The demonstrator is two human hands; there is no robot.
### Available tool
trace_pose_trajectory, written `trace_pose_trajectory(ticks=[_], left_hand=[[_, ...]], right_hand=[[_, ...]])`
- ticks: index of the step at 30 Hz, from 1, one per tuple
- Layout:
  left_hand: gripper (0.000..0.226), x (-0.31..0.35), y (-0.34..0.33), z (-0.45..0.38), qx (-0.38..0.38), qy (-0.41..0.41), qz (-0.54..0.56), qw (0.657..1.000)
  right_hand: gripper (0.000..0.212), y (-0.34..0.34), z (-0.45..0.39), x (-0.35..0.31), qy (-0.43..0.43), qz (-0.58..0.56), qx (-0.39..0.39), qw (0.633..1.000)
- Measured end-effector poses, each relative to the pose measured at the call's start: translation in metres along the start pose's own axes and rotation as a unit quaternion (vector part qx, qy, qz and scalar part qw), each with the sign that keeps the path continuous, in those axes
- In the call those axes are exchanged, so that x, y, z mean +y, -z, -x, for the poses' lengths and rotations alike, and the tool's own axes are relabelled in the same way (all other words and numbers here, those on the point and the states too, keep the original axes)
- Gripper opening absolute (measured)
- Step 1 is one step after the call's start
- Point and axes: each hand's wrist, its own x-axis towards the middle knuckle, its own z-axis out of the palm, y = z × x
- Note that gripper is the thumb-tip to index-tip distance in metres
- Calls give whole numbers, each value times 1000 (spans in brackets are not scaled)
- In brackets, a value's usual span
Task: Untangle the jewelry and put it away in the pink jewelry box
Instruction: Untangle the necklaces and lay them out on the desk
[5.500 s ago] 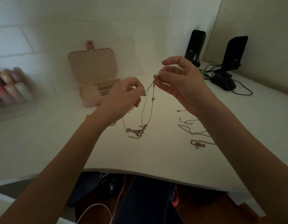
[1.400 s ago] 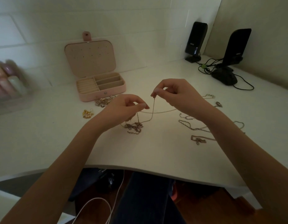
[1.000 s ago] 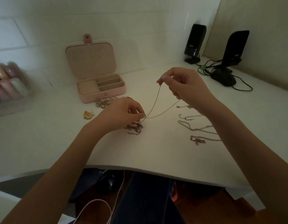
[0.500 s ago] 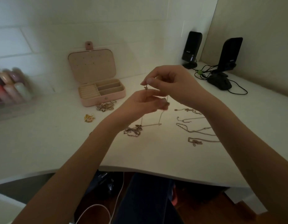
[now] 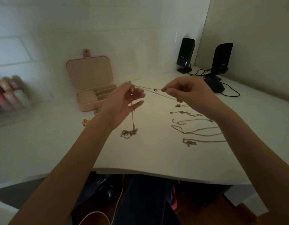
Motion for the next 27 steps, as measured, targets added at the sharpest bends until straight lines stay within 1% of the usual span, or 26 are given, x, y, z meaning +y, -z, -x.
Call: trace_pose_trajectory(ticks=[2,5,10,16,21,24,27], left_hand=[[37,5,-1,1,9,7,75,997],[37,12,-3,3,16,16,179,984],[35,16,-10,5,-11,27,294,955],[33,14,-26,3,-14,23,316,948],[29,6,-49,8,-47,23,394,918],[26,-9,-65,10,-76,50,424,901],[18,-29,-81,15,-108,97,415,898]], right_hand=[[11,1,5,4,-18,-3,-1,1000],[11,2,12,10,-43,-2,-1,999],[12,8,28,17,-53,-29,-4,998],[14,22,46,33,-81,-36,9,996],[16,34,66,39,-93,-37,16,995],[15,41,84,46,-97,-34,32,994],[19,49,104,57,-118,-77,57,988]])
